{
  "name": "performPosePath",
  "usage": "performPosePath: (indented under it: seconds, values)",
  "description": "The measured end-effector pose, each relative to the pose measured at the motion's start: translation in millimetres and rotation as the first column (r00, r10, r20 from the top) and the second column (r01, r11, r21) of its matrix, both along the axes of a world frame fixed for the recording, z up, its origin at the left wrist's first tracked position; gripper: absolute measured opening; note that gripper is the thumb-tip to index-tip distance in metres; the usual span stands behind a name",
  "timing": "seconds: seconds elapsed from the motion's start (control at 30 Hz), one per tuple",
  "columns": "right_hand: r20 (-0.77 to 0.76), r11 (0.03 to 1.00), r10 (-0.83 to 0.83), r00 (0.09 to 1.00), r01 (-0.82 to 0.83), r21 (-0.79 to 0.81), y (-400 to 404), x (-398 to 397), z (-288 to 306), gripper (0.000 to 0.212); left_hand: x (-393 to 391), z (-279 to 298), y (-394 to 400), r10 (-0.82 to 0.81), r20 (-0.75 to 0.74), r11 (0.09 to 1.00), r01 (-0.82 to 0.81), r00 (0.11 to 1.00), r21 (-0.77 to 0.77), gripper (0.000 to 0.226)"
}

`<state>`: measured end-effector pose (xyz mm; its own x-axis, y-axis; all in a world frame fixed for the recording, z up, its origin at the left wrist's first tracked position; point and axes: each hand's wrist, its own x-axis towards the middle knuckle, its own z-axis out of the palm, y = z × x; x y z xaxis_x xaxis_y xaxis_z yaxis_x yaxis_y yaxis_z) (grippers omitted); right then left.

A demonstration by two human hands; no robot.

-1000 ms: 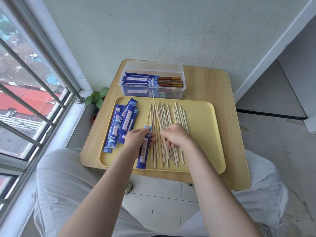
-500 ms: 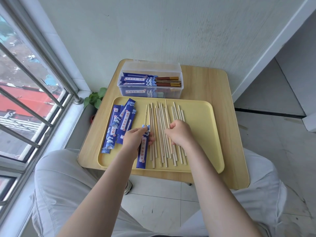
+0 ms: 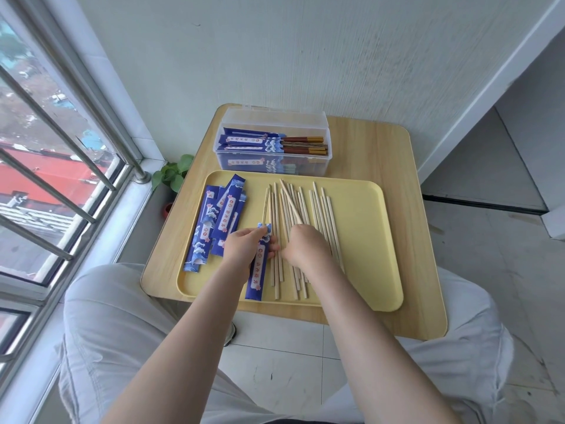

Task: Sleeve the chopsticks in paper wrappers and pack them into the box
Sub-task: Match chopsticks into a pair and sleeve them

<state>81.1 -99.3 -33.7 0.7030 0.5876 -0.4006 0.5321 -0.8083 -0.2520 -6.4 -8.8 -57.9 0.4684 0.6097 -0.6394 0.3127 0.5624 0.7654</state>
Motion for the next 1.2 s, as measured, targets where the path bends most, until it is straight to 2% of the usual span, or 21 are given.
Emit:
performPosePath:
  seconds: [0.07,0.2,0.27,0.37,0.43,0.5,0.57,0.63,0.7,0.77,0.83,0.93,1.03,1.13,1.2]
  values:
    - [0.061,0.999,0.027,0.998,-0.025,-0.036,2.3,-0.9,1.5,0.003,0.5,0.3,-0.9,0.000,0.001,1.000,0.000,1.000,0.001,0.019]
    - [0.094,0.999,0.037,0.995,-0.034,-0.037,4.4,-2.4,-0.1,0.010,0.4,1.7,-1.3,-0.003,-0.014,1.000,0.004,1.000,0.006,0.018]
    - [0.082,1.000,-0.005,0.997,0.006,-0.016,5.1,-3.3,-1.5,0.022,0.4,2.0,-1.2,-0.006,-0.026,1.000,0.006,1.000,0.014,0.019]
    - [-0.004,0.996,-0.076,0.997,0.076,0.055,3.2,-2.7,-1.3,0.043,0.2,2.5,-0.9,-0.007,-0.051,1.000,0.009,0.999,0.024,0.019]
    - [-0.122,0.976,-0.152,0.981,0.169,0.138,-1.6,1.6,2.5,0.042,0.4,2.4,-0.2,-0.013,-0.049,1.000,0.013,0.999,0.017,0.021]
    - [-0.250,0.947,-0.179,0.951,0.236,0.220,-7.7,8.6,4.2,0.030,0.7,2.1,0.2,-0.019,-0.037,1.000,0.020,0.999,0.018,0.020]
    - [-0.423,0.901,-0.141,0.895,0.293,0.319,-16.2,15.7,8.4,0.019,1.2,2.6,-0.9,-0.015,-0.036,1.000,0.016,0.999,0.025,0.019]
    - [-0.596,0.822,-0.074,0.799,0.387,0.417,-23.6,21.3,16.0,0.030,1.3,2.9,-1.6,-0.010,-0.039,0.999,0.011,0.999,0.031,0.019]
    - [-0.732,0.706,0.018,0.681,0.510,0.492,-28.6,27.3,25.8,0.028,1.1,4.0,-1.9,-0.008,-0.043,1.000,0.009,0.999,0.027,0.019]
    - [-0.818,0.587,0.135,0.559,0.620,0.521,-32.5,34.6,32.4,0.026,1.5,5.1,-1.9,0.001,-0.043,1.000,0.000,0.999,0.019,0.019]
    - [-0.832,0.492,0.245,0.497,0.676,0.548,-35.0,40.8,36.4,0.021,2.3,6.9,-3.2,0.005,-0.052,1.000,-0.004,0.999,0.023,0.019]
    - [-0.797,0.402,0.303,0.523,0.688,0.604,-36.6,45.7,39.5,0.010,2.4,10.0,-3.8,0.015,-0.074,0.998,-0.011,0.997,0.065,0.018]
    - [-0.765,0.329,0.234,0.601,0.691,0.643,-37.0,50.8,39.8,0.014,5.4,17.9,-1.6,0.065,0.004,0.988,-0.065,0.998,0.139,0.018]
    - [-0.740,0.335,0.154,0.655,0.670,0.663,-37.0,55.0,36.8,0.018,7.1,30.6,0.7,0.004,-0.026,0.952,0.005,1.000,0.306,0.020]
    - [-0.737,0.349,0.119,0.665,0.667,0.658,-36.7,55.6,36.0,0.019,6.8,37.3,2.0,-0.102,-0.038,0.929,0.108,0.994,0.354,0.021]
